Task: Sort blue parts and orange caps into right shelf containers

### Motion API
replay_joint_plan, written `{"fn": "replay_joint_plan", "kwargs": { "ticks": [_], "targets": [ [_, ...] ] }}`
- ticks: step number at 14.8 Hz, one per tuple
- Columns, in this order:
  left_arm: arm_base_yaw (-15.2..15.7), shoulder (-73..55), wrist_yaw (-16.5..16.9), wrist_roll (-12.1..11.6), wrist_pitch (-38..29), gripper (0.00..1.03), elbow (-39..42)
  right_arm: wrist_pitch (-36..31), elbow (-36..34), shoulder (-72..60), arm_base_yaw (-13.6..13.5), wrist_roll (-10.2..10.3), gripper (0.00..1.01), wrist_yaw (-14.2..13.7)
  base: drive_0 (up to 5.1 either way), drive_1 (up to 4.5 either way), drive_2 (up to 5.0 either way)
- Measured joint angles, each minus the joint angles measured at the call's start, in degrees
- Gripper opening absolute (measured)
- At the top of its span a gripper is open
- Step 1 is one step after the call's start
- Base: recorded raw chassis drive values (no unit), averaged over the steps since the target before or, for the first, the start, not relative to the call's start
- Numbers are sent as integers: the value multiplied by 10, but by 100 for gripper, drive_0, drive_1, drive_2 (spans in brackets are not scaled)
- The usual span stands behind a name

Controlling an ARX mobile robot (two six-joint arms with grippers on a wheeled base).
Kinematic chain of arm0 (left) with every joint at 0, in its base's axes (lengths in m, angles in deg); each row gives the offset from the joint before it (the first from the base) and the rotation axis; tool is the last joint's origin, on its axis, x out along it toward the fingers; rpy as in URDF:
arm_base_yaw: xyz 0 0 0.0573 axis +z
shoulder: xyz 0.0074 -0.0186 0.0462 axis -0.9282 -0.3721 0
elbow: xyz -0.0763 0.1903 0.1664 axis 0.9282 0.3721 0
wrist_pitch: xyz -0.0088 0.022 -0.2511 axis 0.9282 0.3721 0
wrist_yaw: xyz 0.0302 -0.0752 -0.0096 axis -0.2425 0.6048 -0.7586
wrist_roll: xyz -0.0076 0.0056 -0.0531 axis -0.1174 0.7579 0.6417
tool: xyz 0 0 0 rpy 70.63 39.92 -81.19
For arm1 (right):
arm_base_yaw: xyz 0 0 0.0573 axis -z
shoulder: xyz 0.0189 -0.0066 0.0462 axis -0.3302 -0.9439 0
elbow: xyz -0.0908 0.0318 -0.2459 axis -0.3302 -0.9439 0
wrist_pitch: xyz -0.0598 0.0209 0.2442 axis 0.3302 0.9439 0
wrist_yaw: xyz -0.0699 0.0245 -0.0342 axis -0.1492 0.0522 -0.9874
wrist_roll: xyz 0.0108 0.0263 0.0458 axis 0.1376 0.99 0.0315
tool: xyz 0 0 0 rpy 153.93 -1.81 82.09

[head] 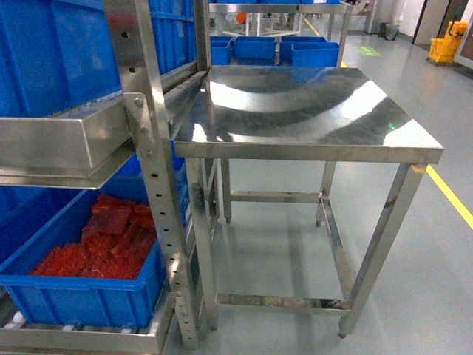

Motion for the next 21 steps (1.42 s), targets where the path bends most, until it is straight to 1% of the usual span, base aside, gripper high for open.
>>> {"fn": "replay_joint_plan", "kwargs": {
  "ticks": [21],
  "targets": [
    [0,0,0,0,0,44,0,-2,0,0,0,0,42,1,-505,240,240]
  ]
}}
